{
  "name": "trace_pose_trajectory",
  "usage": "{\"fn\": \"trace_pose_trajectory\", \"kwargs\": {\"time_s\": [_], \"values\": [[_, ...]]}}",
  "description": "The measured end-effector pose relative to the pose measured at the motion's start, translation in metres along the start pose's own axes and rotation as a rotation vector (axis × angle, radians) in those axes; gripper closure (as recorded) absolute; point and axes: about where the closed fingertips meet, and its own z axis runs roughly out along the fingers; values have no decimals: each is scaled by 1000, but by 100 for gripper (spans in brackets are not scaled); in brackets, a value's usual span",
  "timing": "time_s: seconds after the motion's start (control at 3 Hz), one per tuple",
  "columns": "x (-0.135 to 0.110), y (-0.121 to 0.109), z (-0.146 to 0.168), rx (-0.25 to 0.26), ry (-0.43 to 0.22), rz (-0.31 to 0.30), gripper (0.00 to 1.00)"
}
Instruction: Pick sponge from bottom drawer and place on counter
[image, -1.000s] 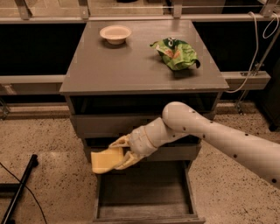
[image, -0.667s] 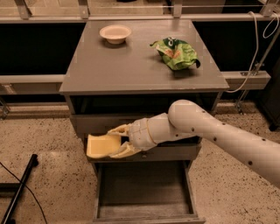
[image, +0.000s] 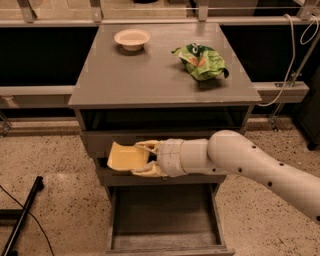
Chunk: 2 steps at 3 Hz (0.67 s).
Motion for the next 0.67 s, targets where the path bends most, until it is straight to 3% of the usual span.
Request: {"fn": "trace_pose_trajectory", "kwargs": {"time_s": [0.33, 0.67], "values": [[-5, -19, -11, 31, -86, 77, 100], [-22, -55, -34, 74, -220, 155, 100]]}}
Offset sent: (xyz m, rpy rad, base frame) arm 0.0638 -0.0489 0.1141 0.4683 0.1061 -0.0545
